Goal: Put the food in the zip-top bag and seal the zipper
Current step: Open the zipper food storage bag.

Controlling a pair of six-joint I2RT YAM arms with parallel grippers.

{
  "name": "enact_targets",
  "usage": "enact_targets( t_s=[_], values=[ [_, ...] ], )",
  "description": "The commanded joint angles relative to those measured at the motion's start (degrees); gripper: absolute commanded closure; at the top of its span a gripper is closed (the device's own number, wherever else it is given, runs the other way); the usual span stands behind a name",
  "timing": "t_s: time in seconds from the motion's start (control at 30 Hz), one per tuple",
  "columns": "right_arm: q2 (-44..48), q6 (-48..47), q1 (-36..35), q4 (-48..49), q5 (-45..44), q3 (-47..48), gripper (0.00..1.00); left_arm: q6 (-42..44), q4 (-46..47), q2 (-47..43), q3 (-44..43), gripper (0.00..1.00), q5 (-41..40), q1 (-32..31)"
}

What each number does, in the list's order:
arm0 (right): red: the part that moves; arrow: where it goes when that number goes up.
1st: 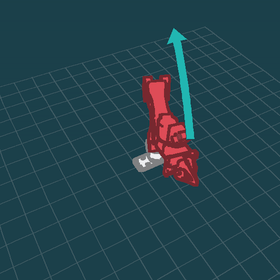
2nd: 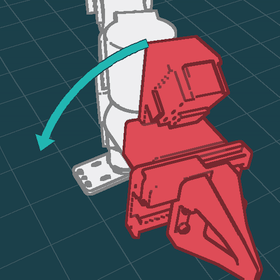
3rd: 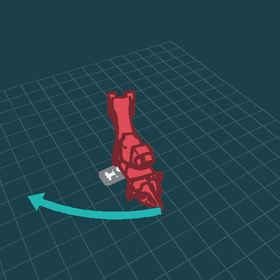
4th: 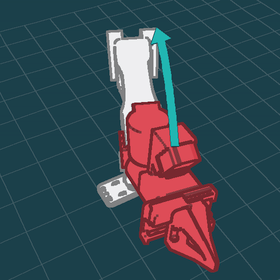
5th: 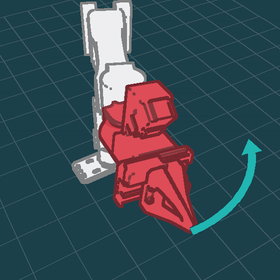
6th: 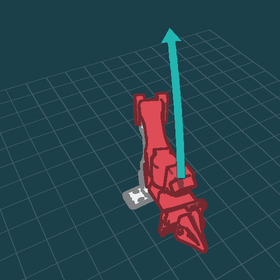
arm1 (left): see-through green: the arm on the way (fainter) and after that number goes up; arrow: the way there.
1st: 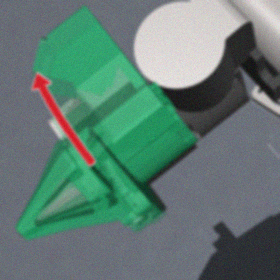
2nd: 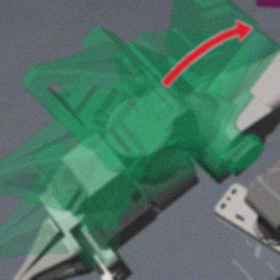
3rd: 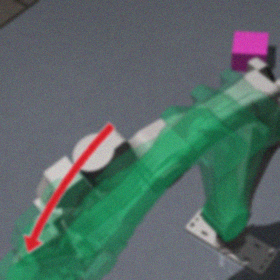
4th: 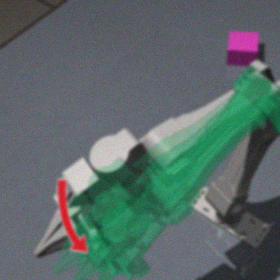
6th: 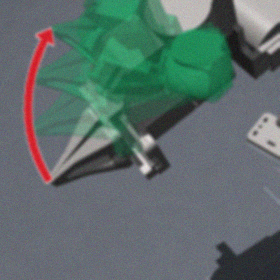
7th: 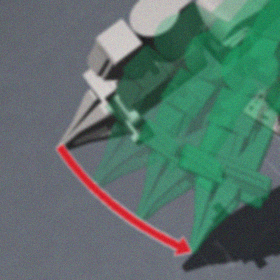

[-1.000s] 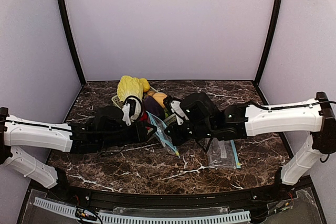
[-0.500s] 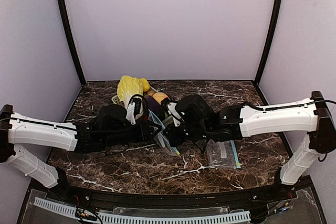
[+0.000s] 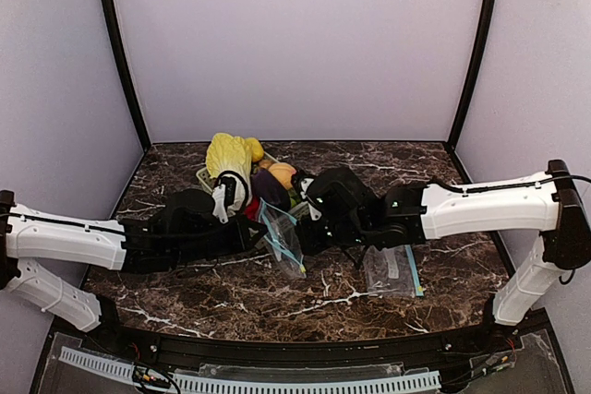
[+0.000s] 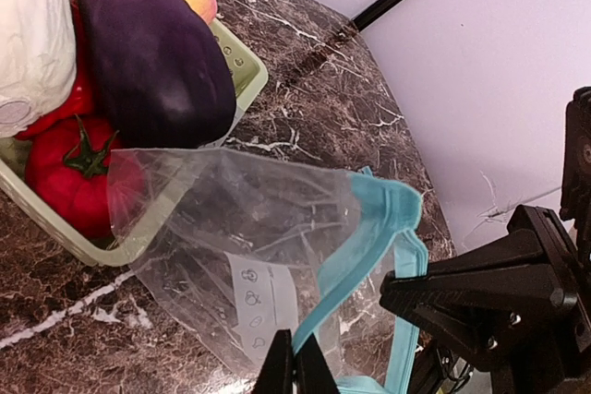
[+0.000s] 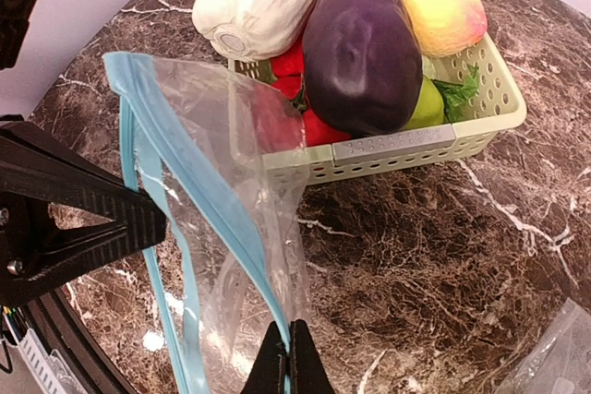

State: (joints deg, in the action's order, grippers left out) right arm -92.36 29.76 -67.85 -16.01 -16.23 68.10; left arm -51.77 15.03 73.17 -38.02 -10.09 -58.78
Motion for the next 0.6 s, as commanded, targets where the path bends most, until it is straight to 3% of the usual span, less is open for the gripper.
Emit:
enact_targets(
  t_s=[0.0,0.03,0.07,0.2,0.27,0.4,0.57],
  values=[
    [-0.85,1.7,0.57,-2.11,-0.69,2.09,1.0,-0.69,-5.04,-4.06,1.42,0.99,-1.85,-0.19],
    [-0.93,0.95,0.56,-2.1,0.52,2.7,1.0,-0.48,-5.99,-4.38,1.18,0.99,-1.27,-0.19],
    [-0.93,-0.03,0.55,-2.01,2.14,3.49,0.92,0.01,-8.55,-5.19,0.62,0.99,-1.04,-0.19],
    [0.91,-3.41,0.6,-1.94,6.89,5.51,0.44,1.71,-21.3,-10.44,-1.22,0.99,-1.36,-0.22],
    [2.29,-5.09,0.8,-2.77,7.81,6.37,0.3,2.54,-30.39,-14.38,-2.62,0.99,-2.66,-0.17],
    [2.29,-6.48,4.12,-5.93,9.48,9.32,0.22,3.29,-47.89,-22.72,-5.91,0.99,-5.25,-0.06],
    [-4.17,-10.11,8.89,-12.82,11.39,17.72,0.15,3.64,-58.42,-29.03,-8.76,0.99,-4.47,0.71]
  ],
)
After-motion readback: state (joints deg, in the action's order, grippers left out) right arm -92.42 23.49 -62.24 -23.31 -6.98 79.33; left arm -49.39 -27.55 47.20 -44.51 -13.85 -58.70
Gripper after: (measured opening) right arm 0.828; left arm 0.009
